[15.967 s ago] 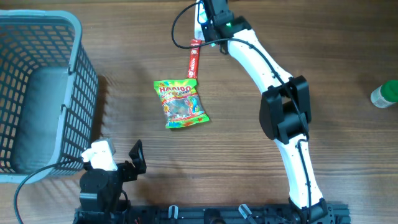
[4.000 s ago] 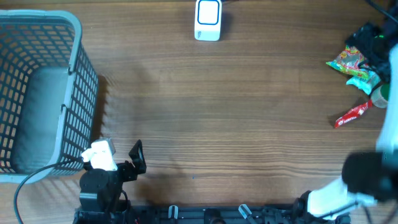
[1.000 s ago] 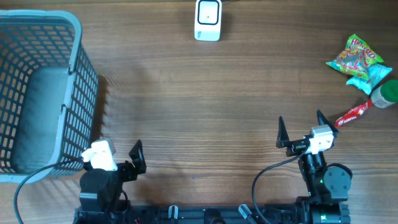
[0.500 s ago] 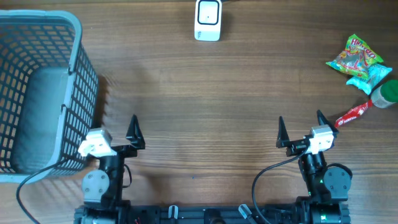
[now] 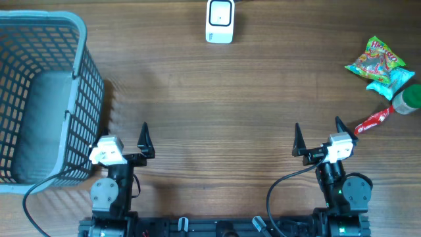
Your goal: Scan the item barcode
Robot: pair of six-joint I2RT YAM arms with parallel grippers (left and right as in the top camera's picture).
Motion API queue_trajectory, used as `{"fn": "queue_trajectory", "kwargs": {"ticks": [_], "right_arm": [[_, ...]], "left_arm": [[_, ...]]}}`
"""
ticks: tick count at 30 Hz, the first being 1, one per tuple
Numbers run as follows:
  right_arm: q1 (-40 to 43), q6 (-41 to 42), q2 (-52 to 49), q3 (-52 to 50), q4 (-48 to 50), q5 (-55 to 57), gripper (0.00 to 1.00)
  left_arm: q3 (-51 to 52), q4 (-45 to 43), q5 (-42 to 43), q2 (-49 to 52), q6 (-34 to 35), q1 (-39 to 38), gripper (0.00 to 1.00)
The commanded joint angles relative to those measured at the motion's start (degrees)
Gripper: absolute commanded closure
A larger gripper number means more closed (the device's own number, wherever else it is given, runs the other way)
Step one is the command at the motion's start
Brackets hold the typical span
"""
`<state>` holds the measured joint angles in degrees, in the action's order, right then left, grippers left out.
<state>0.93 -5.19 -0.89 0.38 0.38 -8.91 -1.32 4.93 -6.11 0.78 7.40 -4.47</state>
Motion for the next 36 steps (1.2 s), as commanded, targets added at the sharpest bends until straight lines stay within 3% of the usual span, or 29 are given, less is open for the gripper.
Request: {"fn": "queue_trajectory", "kwargs": {"ticks": [1, 5, 36], "right_arm": [[-0.28, 0.79, 0.61, -0.09, 0.17, 0.61, 0.0], [-0.28, 0.81, 0.46, -0.09, 0.17, 0.61, 0.0], [-0.28, 0.81, 0.35, -0.09, 0.17, 0.61, 0.0]], "left_arm": [[0.52, -0.15, 0.72, -0.57, -1.73, 0.26, 0.0], [0.52, -0.04, 2.03, -0.57, -5.11, 0.26, 0.0], [0.52, -0.09, 2.43, -0.57, -5.07, 2.45, 0.0]]}}
